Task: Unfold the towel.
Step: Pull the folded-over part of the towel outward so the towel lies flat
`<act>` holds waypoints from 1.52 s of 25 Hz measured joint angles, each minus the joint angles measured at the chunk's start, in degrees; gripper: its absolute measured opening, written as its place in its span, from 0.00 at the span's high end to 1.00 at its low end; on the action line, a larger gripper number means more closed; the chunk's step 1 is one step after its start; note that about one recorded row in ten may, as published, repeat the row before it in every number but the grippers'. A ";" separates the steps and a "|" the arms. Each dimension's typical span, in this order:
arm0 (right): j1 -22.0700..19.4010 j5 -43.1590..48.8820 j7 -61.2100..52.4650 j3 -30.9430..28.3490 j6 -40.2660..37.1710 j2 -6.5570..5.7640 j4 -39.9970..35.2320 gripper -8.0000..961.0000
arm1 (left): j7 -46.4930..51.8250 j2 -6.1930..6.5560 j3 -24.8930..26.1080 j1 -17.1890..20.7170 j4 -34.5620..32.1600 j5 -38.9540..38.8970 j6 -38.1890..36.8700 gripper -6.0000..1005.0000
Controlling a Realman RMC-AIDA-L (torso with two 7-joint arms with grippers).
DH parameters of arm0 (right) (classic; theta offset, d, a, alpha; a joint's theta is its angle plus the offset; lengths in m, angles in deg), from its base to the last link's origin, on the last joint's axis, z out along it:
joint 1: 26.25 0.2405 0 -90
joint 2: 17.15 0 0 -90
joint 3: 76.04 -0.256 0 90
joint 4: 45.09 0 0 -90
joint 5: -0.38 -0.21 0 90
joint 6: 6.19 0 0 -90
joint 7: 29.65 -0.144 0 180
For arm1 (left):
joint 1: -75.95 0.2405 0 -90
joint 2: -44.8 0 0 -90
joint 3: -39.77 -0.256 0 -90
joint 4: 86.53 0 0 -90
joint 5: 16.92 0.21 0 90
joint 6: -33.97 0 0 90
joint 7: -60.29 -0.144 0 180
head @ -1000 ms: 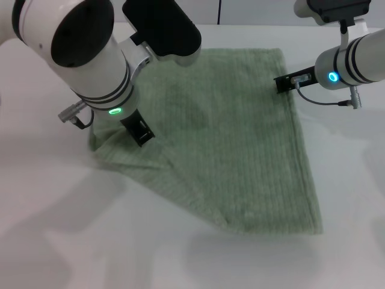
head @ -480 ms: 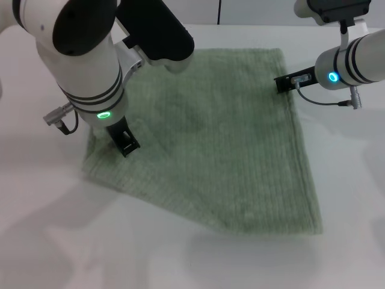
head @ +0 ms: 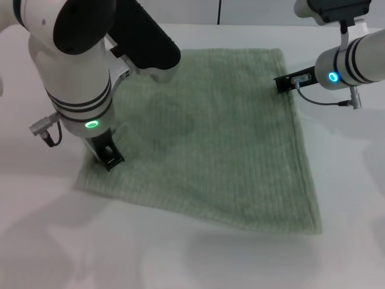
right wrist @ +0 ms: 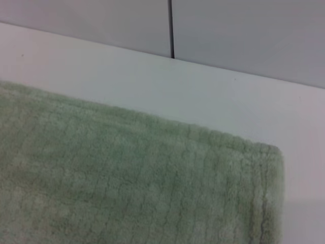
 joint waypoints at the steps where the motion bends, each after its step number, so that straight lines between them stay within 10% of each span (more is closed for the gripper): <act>1: 0.00 0.00 -0.01 0.00 0.00 0.00 0.00 0.87 | 1.33 -0.03 -0.20 -0.06 -0.08 0.00 0.88 0.98; 19: 0.00 0.11 0.09 0.15 0.10 0.00 0.24 0.87 | 9.39 -0.52 -3.85 0.36 0.51 -0.16 6.69 0.91; 30: -0.37 0.19 0.13 0.28 0.54 0.00 0.33 0.86 | 13.75 0.90 -7.47 -0.53 -3.68 -0.03 2.21 0.70; 38: -0.60 0.19 0.16 0.27 0.51 -0.06 0.44 0.86 | 18.03 3.82 -6.41 -1.19 -5.73 0.01 1.28 0.27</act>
